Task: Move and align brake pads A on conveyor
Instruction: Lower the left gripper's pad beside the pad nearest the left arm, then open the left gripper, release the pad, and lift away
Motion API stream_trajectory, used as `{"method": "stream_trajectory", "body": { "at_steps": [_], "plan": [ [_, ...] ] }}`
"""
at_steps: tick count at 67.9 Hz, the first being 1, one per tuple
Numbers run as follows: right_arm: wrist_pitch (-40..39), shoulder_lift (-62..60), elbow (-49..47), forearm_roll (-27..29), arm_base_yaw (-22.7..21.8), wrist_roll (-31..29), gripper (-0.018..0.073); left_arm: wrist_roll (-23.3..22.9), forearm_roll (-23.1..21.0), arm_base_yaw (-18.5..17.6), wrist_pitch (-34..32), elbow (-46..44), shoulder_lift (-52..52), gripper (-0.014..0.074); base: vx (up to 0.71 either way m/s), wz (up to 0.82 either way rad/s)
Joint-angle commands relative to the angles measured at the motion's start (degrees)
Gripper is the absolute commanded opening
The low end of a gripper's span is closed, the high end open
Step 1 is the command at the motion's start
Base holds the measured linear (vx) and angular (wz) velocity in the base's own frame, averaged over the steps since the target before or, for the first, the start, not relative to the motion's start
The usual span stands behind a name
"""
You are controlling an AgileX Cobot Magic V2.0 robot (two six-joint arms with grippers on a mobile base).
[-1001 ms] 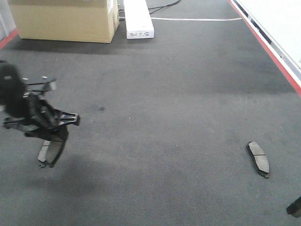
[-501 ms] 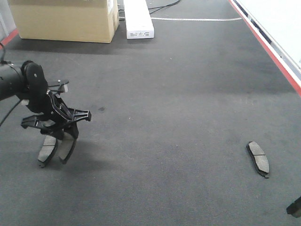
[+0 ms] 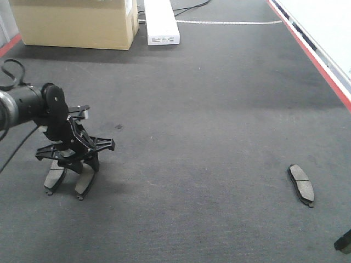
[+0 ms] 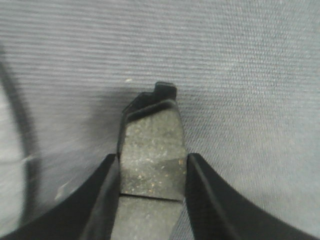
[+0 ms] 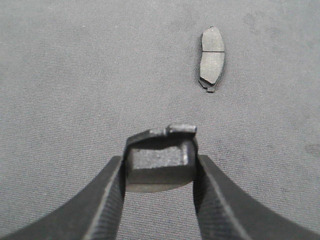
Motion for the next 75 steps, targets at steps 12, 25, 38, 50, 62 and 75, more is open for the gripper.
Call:
{"method": "stream_trajectory", "body": {
  "at_steps": [12, 25, 38, 50, 62, 75],
  "plan": [
    [-3.8, 0.1, -1.6, 0.1, 0.0, -0.4, -0.0004, -0.7, -1.1, -0.4, -2.3, -1.7, -3.0, 0.0005, 0.00, 0.00],
    [-3.8, 0.1, -1.6, 0.1, 0.0, -0.4, -0.0004, -0.7, -1.1, -0.4, -1.9, -1.7, -3.0, 0.0076, 0.00, 0.00],
    [-3.8, 0.1, -1.6, 0.1, 0.0, -0.4, -0.0004, -0.5, -1.1, -0.4, -1.8, -1.7, -3.2, 0.0278, 0.00, 0.00],
    [-3.8, 0.1, -1.6, 0.1, 0.0, -0.4, -0.0004, 2.6, -1.1, -0.4, -2.2, -1.7, -4.8, 0.0469, 0.00, 0.00],
    [-3.8, 0.1, -1.6, 0.1, 0.0, -0.4, -0.0004, 7.5, -0.7, -0.4, -4.6, -1.7, -9.4, 0.0519, 0.00, 0.00],
    [-3.8, 0.1, -1.6, 0.1, 0.0, -0.4, -0.0004, 10.0, 3.6, -0.4, -6.4, -1.7, -16.8, 0.0517, 0.00, 0.00]
  ]
}}
